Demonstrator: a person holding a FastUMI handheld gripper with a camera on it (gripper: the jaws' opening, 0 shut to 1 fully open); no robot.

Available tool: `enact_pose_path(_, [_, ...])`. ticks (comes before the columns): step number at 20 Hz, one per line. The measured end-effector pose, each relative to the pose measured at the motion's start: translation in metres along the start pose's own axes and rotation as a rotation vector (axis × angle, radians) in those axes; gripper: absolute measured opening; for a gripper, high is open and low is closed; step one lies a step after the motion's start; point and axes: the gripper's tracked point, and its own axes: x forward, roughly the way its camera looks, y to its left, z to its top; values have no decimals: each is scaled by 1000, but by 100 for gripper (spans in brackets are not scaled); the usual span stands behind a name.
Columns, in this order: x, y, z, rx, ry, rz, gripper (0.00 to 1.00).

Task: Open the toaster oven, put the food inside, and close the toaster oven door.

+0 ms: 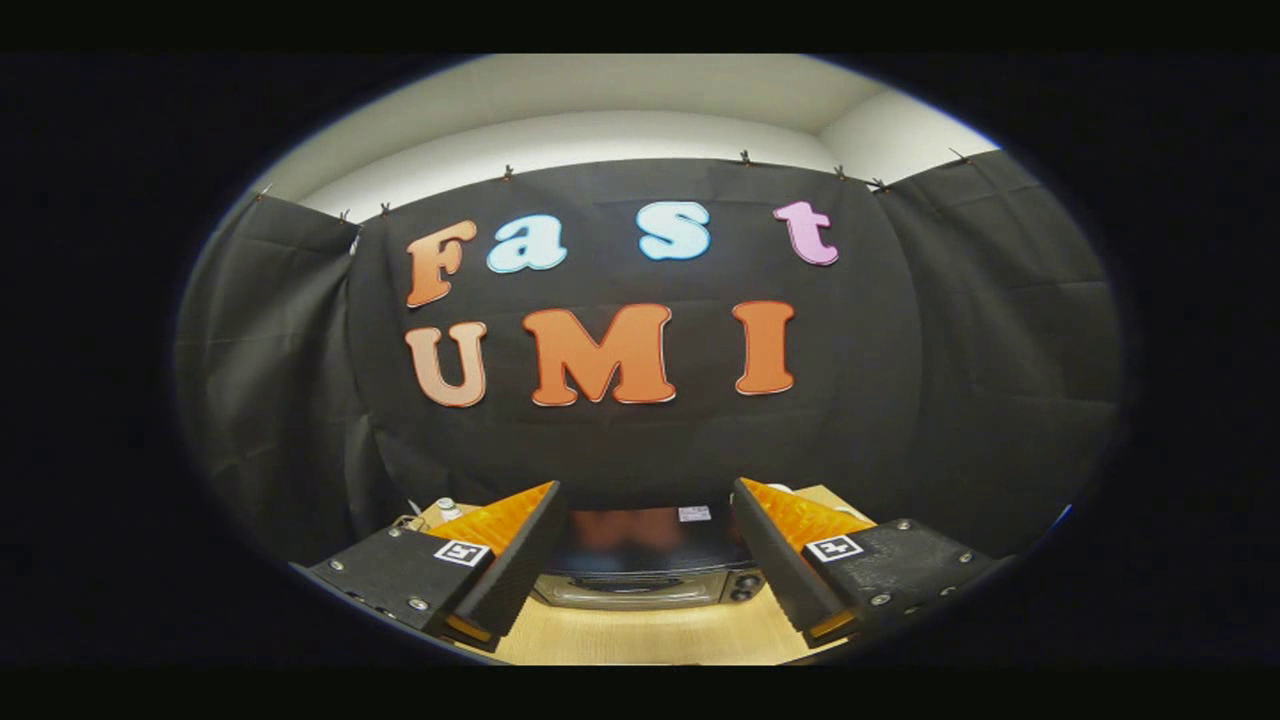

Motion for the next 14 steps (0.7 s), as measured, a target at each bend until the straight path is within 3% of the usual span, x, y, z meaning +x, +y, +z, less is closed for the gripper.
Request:
enact_pose_path(7, [31, 12, -41, 1, 34, 17, 99])
enact_pose_path(14, [81, 28, -135, -63, 153, 11, 99])
